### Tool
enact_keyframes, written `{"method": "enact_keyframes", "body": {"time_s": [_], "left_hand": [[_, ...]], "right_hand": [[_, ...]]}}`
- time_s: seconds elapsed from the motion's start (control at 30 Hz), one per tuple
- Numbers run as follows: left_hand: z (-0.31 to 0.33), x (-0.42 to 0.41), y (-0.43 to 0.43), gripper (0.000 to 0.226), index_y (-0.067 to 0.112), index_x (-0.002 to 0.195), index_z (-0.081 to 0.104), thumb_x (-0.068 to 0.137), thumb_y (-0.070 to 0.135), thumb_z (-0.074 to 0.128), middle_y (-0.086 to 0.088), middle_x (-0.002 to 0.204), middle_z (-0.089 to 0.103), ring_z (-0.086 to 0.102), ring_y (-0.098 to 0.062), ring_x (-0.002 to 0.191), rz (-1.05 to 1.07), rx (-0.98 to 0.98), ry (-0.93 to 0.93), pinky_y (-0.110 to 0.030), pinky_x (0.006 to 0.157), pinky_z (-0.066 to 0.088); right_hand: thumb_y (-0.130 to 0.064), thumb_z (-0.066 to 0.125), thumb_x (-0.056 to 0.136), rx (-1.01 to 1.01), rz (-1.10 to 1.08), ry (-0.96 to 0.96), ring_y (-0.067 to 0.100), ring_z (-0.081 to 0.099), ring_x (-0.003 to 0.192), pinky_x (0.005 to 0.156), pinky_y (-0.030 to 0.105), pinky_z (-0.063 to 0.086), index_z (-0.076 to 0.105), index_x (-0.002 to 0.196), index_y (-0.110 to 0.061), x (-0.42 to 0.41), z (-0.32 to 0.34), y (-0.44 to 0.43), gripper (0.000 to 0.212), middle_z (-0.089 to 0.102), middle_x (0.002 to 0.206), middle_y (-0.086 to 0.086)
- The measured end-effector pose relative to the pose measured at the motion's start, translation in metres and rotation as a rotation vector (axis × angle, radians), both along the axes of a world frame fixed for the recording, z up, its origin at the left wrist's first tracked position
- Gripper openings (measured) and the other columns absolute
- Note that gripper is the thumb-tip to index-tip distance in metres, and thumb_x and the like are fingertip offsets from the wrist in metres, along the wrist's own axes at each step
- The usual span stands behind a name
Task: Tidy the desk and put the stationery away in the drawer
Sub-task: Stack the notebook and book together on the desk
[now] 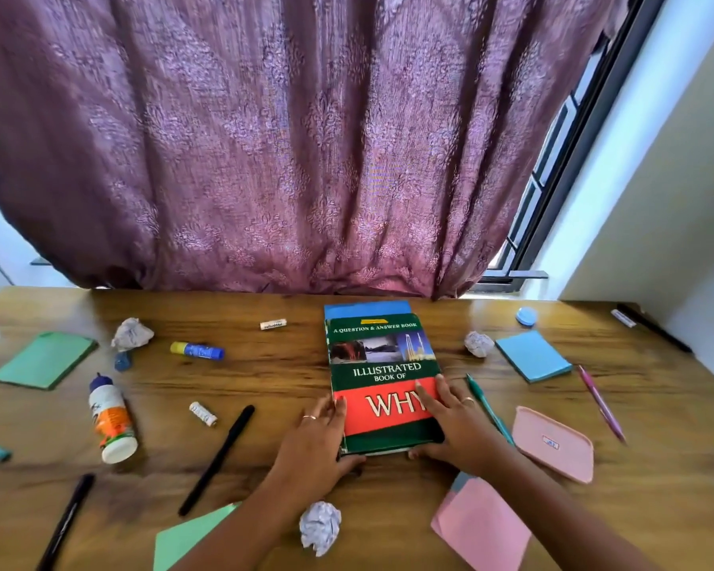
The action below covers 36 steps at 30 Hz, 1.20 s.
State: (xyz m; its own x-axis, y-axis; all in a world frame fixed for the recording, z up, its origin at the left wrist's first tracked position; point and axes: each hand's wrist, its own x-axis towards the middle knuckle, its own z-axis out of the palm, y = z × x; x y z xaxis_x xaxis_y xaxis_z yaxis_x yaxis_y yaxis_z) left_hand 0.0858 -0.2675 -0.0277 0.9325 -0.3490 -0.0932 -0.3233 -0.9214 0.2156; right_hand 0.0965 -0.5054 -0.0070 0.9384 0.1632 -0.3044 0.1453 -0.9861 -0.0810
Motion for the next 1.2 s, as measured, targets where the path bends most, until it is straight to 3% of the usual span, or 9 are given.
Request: {"method": "enact_keyframes", "body": {"time_s": [0.27,0.43,0.53,0.73,0.9,1.0,1.07,1.13,1.2], "left_hand": [[0.007,-0.002,-0.005,0.088,0.011,0.152,0.005,0.09,0.059,0.045,-0.009,0.159,0.011,0.006,-0.019,0.147,0.004,0.079,0.002,-0.037,0.118,0.017],[0.02,-0.003,-0.013,0.086,0.012,0.15,0.016,0.087,0.055,0.054,-0.011,0.153,0.027,0.03,-0.024,0.139,0.06,0.164,0.0,-0.04,0.114,0.025],[0.034,-0.01,-0.023,0.072,0.017,0.145,0.029,0.087,0.048,0.058,-0.006,0.149,0.037,0.028,-0.026,0.14,0.092,0.233,-0.023,-0.048,0.113,0.022],[0.044,-0.08,-0.061,0.064,0.029,0.151,0.014,0.095,0.044,0.043,0.009,0.158,0.017,0.008,-0.02,0.147,0.084,0.039,-0.133,-0.05,0.117,0.001],[0.016,-0.154,-0.1,0.065,0.034,0.15,0.014,0.092,0.06,0.024,0.011,0.159,0.01,0.001,-0.015,0.148,-0.11,-0.025,-0.083,-0.044,0.117,-0.008],[-0.01,-0.183,-0.112,0.078,0.04,0.149,0.007,0.079,0.075,0.009,0.011,0.16,0.001,-0.001,-0.015,0.148,-0.208,0.009,-0.032,-0.045,0.117,-0.004],[-0.017,-0.193,-0.115,0.083,0.041,0.149,0.005,0.076,0.082,0.009,0.011,0.16,0.0,0.003,-0.016,0.148,-0.206,-0.01,-0.056,-0.045,0.117,-0.001],[-0.016,-0.194,-0.114,0.093,0.042,0.149,0.004,0.068,0.086,0.012,0.011,0.16,0.001,0.003,-0.016,0.148,-0.182,-0.023,-0.054,-0.046,0.117,-0.001],[-0.015,-0.194,-0.114,0.103,0.041,0.149,0.002,0.06,0.091,0.014,0.011,0.16,0.0,0.002,-0.016,0.148,-0.211,0.035,-0.039,-0.05,0.117,-0.001]], "right_hand": [[-0.07,0.039,0.085,-0.089,0.061,-0.011,0.038,0.001,0.146,0.118,0.048,0.011,-0.01,0.151,-0.028,-0.007,0.005,0.001,0.092,-0.01,0.16,0.01],[-0.062,0.047,0.087,-0.087,0.118,-0.04,0.034,-0.002,0.147,0.119,0.05,0.009,0.007,0.153,-0.022,-0.009,0.018,0.006,0.087,0.005,0.161,0.008],[-0.057,0.051,0.088,0.103,0.133,-0.168,0.023,0.002,0.148,0.12,0.045,0.011,0.028,0.149,-0.025,-0.023,0.03,0.011,0.073,0.017,0.159,-0.001],[-0.037,0.06,0.089,0.545,-0.059,-0.338,0.014,0.028,0.138,0.113,0.034,0.03,0.052,0.134,-0.026,-0.112,0.027,-0.016,0.047,0.037,0.145,-0.004],[-0.026,0.061,0.082,0.723,-0.408,-0.61,0.012,0.045,0.115,0.095,0.013,0.026,0.062,0.111,-0.03,-0.208,0.005,-0.066,0.03,0.048,0.122,-0.001],[-0.007,0.068,0.082,0.748,-0.709,-0.699,0.024,0.047,0.112,0.095,0.019,0.027,0.066,0.109,-0.018,-0.259,-0.02,-0.087,0.029,0.051,0.115,0.009],[0.0,0.067,0.082,0.792,-0.896,-0.695,0.03,0.048,0.113,0.098,0.031,0.031,0.064,0.108,-0.01,-0.288,-0.041,-0.099,0.028,0.052,0.116,0.013],[-0.001,0.062,0.086,0.881,-1.078,-0.614,0.032,0.049,0.112,0.098,0.041,0.036,0.059,0.11,-0.007,-0.306,-0.062,-0.105,0.025,0.051,0.118,0.016],[-0.005,0.058,0.09,1.02,-1.265,-0.496,0.034,0.053,0.105,0.089,0.038,0.041,0.055,0.111,-0.006,-0.314,-0.083,-0.11,0.021,0.054,0.119,0.02]]}}
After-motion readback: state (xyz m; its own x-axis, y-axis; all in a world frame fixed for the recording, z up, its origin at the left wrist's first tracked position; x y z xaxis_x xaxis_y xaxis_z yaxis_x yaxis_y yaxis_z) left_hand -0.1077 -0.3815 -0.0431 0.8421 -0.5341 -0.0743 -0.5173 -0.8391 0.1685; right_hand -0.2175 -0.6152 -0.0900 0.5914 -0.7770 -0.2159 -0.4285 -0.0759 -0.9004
